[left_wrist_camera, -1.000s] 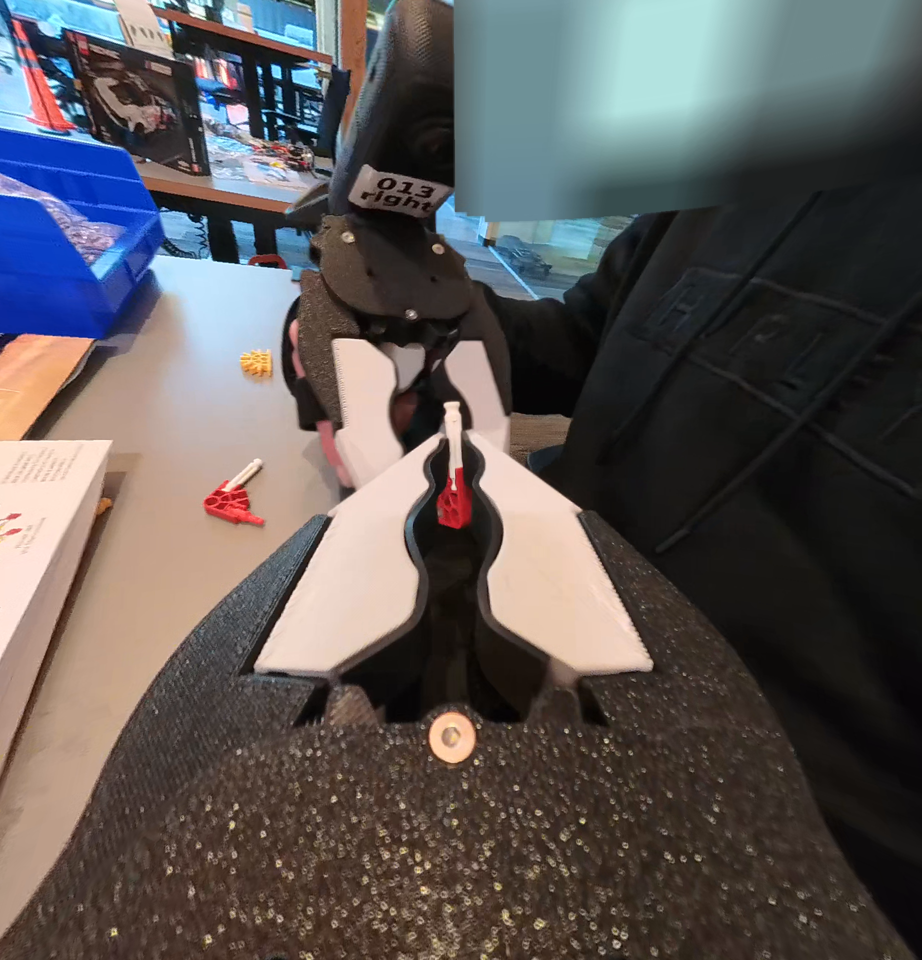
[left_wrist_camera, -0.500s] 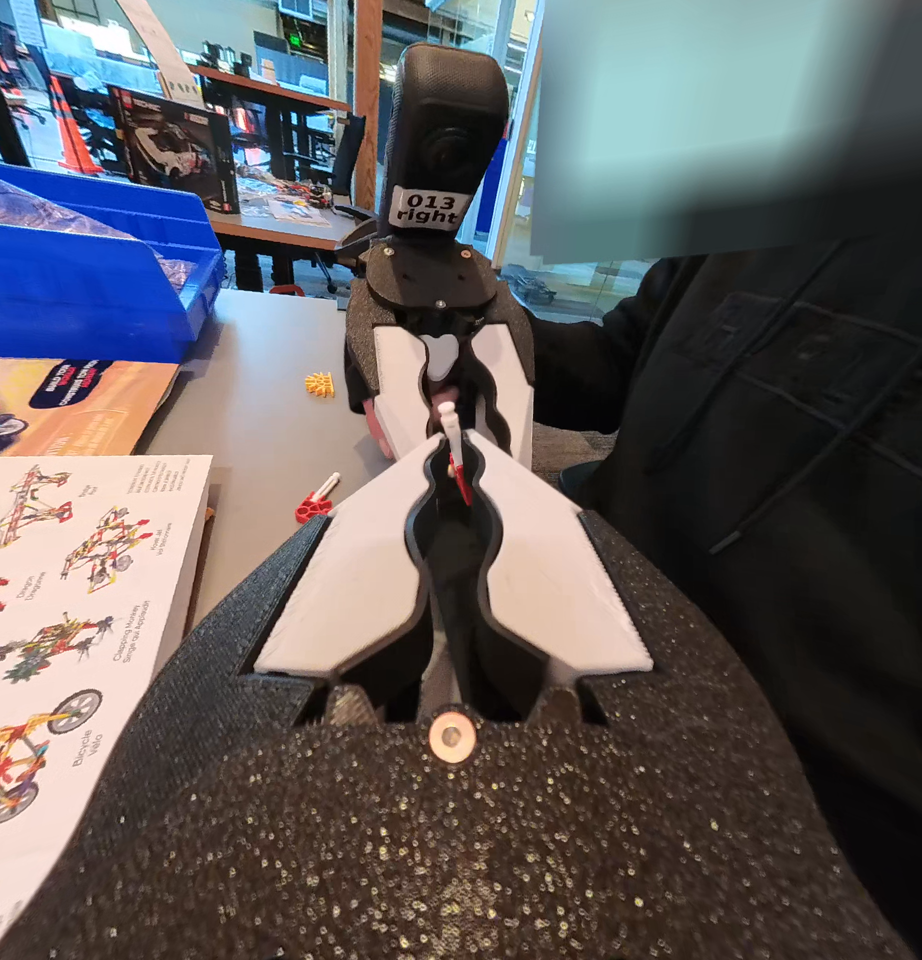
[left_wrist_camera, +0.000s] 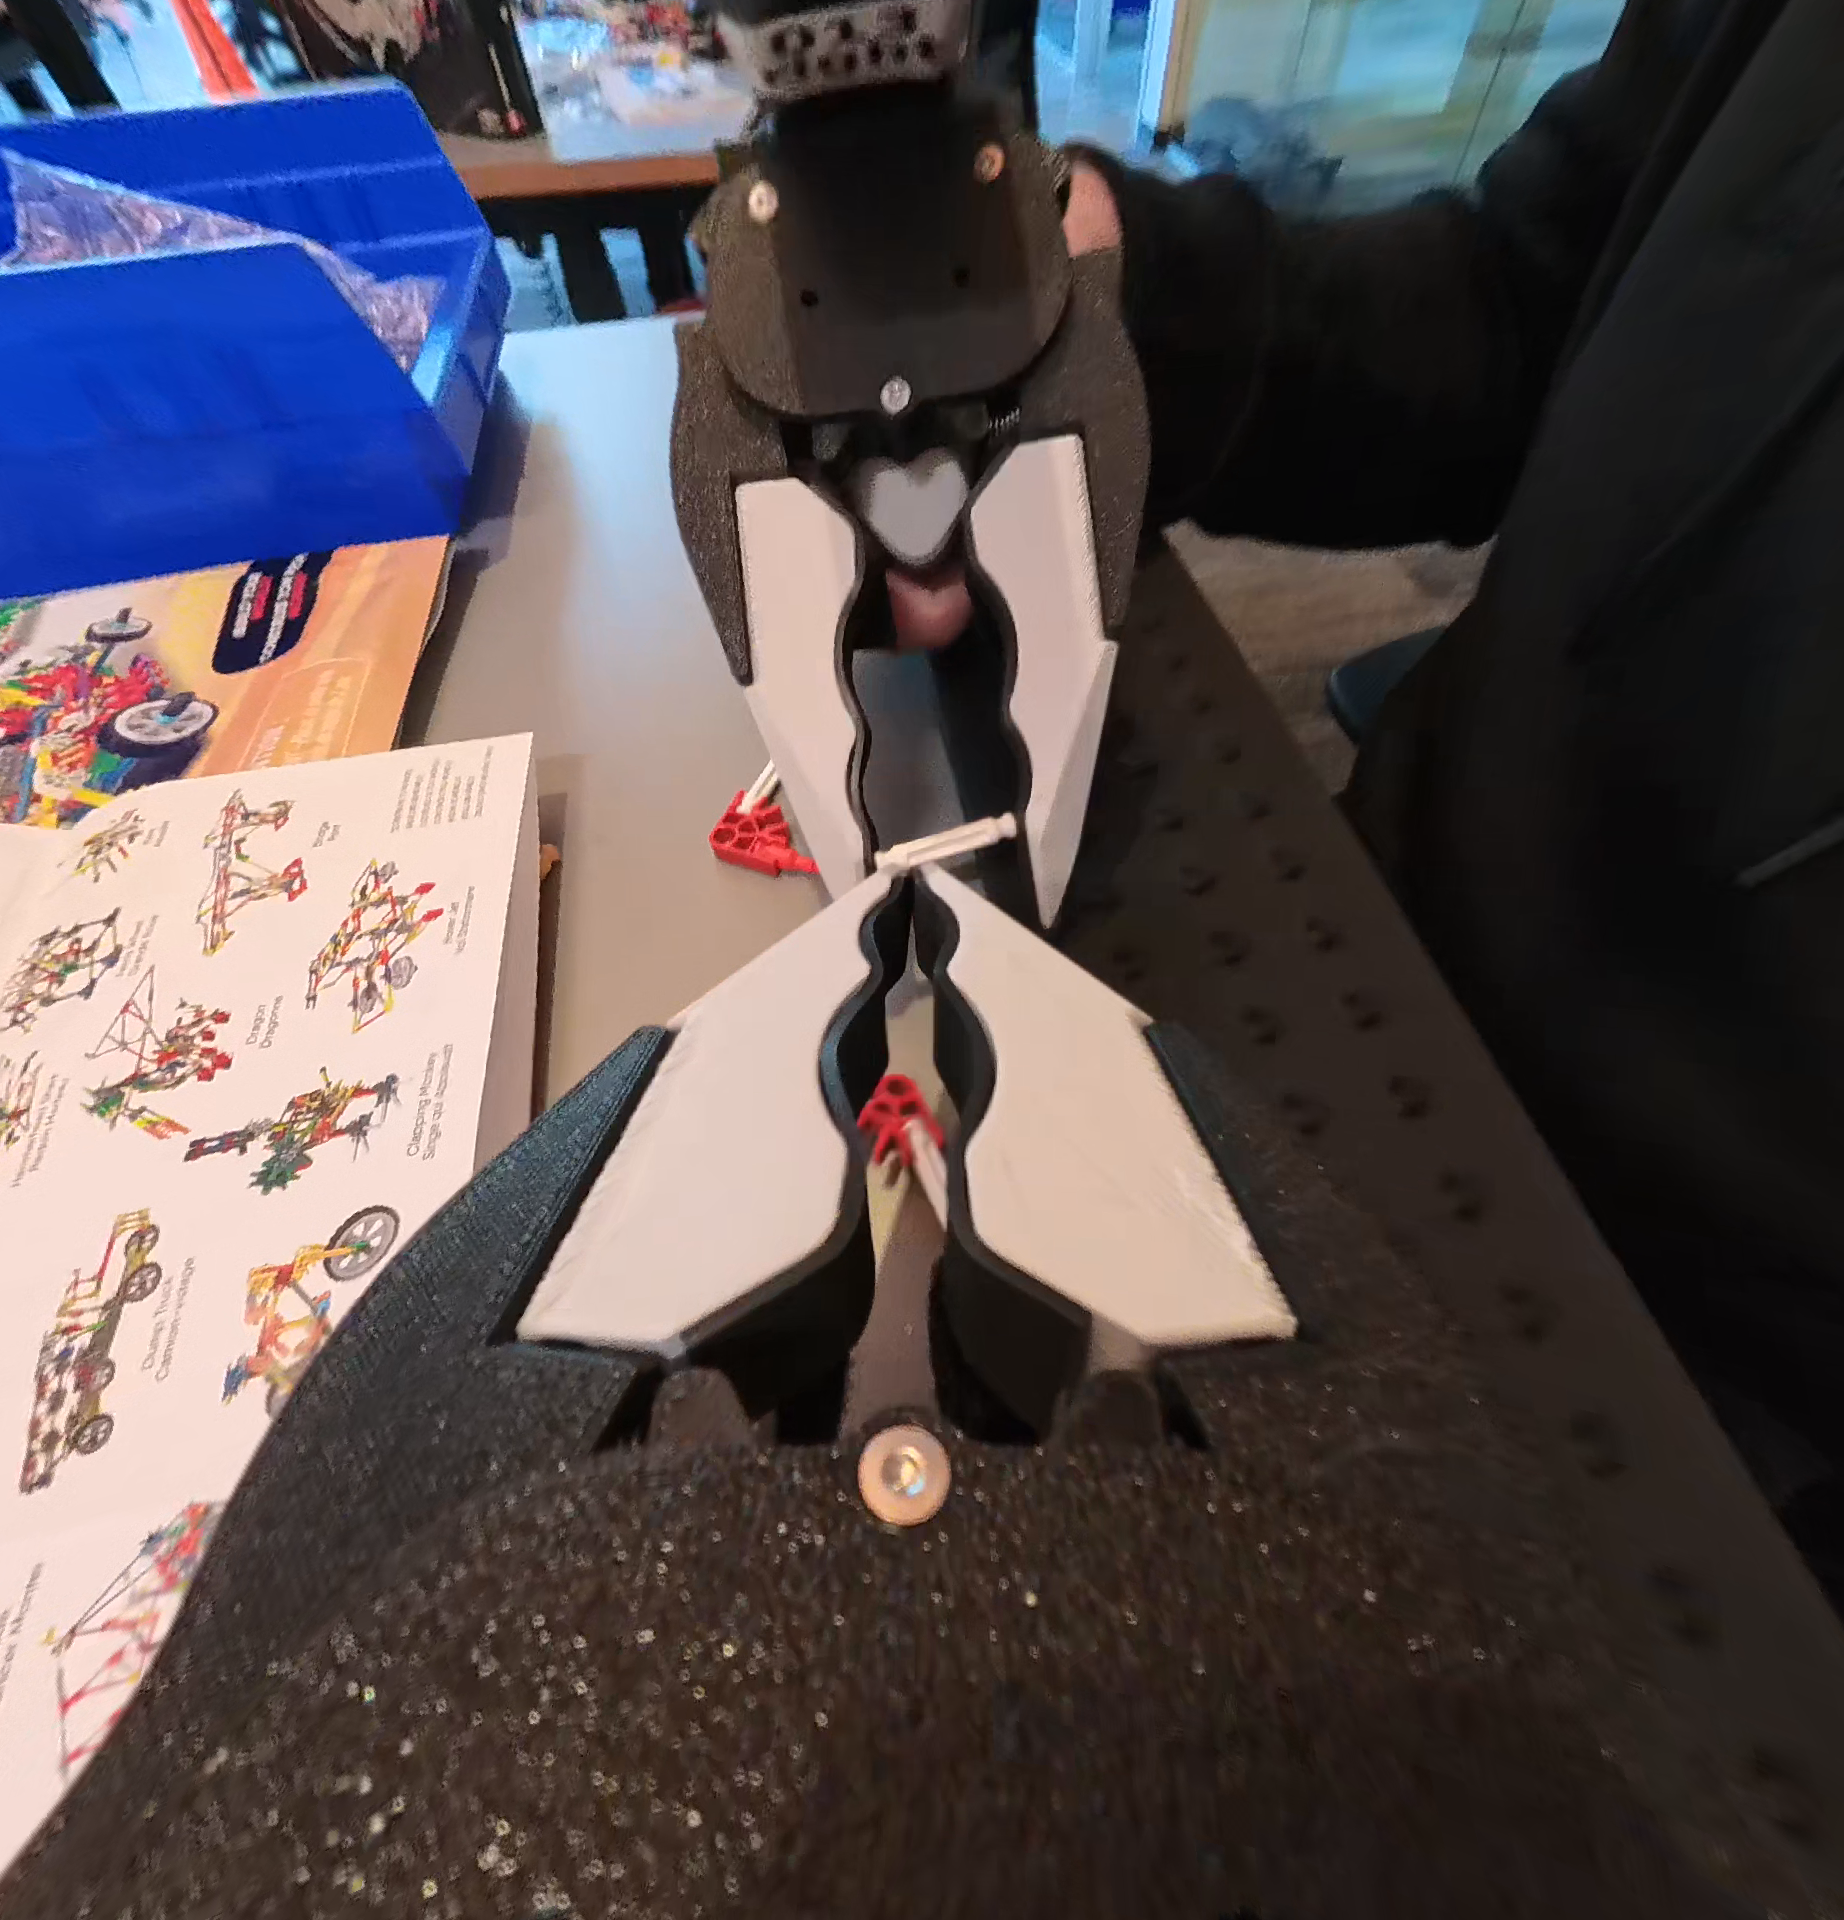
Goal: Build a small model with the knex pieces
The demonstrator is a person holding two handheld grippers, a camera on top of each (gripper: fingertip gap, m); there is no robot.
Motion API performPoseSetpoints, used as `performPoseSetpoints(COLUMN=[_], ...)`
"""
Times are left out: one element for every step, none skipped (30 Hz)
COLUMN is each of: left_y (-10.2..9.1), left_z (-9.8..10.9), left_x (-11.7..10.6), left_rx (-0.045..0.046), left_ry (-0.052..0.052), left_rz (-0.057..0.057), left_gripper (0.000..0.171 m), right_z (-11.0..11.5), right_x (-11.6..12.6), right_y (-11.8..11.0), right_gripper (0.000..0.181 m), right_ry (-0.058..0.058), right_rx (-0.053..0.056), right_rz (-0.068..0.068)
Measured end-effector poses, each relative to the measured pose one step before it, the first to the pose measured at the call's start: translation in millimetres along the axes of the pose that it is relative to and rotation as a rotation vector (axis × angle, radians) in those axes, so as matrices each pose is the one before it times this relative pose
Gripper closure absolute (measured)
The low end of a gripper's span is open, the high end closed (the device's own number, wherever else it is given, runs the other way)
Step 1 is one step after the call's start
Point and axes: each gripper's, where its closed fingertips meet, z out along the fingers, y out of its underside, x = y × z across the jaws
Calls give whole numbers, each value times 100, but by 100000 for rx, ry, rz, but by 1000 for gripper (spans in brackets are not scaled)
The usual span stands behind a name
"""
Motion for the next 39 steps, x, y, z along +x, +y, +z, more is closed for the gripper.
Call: performPoseSetpoints(left_y=[326,204,147,411,579,531,645,646,690,893,774,403,277,348,380,313,123,3,6,188,242,-210,-16,-53,-65,-127,-85,-10,-30,27,-37,-180,-157,-36,-323,-347,44,-9,-232], left_z=[49,-31,-126,-207,-293,-386,-425,-377,-298,-181,-104,-94,-23,127,237,288,300,311,279,259,316,150,139,33,38,82,48,9,11,30,-12,-65,-53,-31,-67,-23,123,147,100], left_x=[-15,83,-169,-369,-184,-553,-715,-229,-305,-273,177,356,395,608,311,90,527,523,-199,-307,-62,-61,-156,8,40,55,27,-81,-193,-173,-133,-107,-174,-393,-251,-43,-399,-313,37], left_rx=[-2328,-1961,-2141,-4076,-5097,-4573,-5328,-5262,-5308,-6102,-4846,-2274,-1818,-2388,-2667,-2238,-870,57,228,-932,-1400,1337,-423,-421,-321,309,377,-171,-703,-1369,-1670,-1322,-1913,-3166,-941,-389,-3030,-2126,-162], left_ry=[-209,-104,-1631,-2321,-1050,-4225,-5526,-2257,-2920,-3196,-529,349,427,1889,79,-1054,2388,2785,-1662,-1970,-154,-318,-1234,-645,-347,-3,-27,-863,-2080,-2711,-2260,-2828,-3426,-3867,-3366,-1964,-3266,-3166,-1485], left_rz=[-58,761,-58,-1134,-243,1720,1228,155,-613,261,748,168,-909,-1539,-1313,-1808,-3506,-3680,-2232,-1745,-1517,-901,-121,1717,1527,1170,1946,2618,3434,5677,4823,8220,9024,6714,8699,8451,5514,7287,8538], left_gripper=[171,171,171,171,171,170,168,160,155,152,146,149,152,153,153,153,153,152,152,153,157,161,165,166,167,168,169,169,169,169,169,169,169,169,169,169,169,169,170], right_z=[69,16,-33,-45,-28,9,39,41,40,25,15,33,34,4,7,0,2,0,-9,1,0,-7,0,2,-4,-12,-3,-17,-28,-36,-10,2,47,74,112,112,101,76,30], right_x=[-27,-30,117,120,72,111,129,60,11,51,72,68,38,10,8,17,-4,2,12,7,11,8,7,4,10,13,3,27,84,98,152,216,209,143,130,134,112,52,80], right_y=[150,74,70,75,41,48,74,40,0,13,27,45,26,7,-9,0,0,-1,-9,-3,-2,-9,-1,0,-8,-17,-25,-44,-81,-99,-115,-132,-146,-112,-93,-130,-181,-206,-230], right_gripper=[145,145,145,145,145,145,145,145,145,145,145,145,145,145,145,145,145,145,145,145,145,145,145,145,145,145,145,145,145,145,145,145,145,145,145,144,144,144,144], right_ry=[180,78,523,370,83,185,416,156,-111,69,246,254,93,2,107,176,164,167,185,193,216,214,139,71,105,86,-55,112,412,436,559,868,767,304,353,619,427,20,111], right_rx=[-1091,-403,-266,-31,242,-5,-338,-197,7,-14,-73,-147,-90,26,37,19,15,48,79,64,54,53,29,-25,-15,18,-14,66,314,464,483,541,555,159,-161,-178,-87,19,-11], right_rz=[-664,-46,804,690,429,643,523,131,82,236,201,66,29,-13,-24,-81,-126,-91,-88,-107,-115,-85,-22,-37,-64,-32,-18,-119,-179,28,251,226,319,452,101,-387,-521,-623,-794])
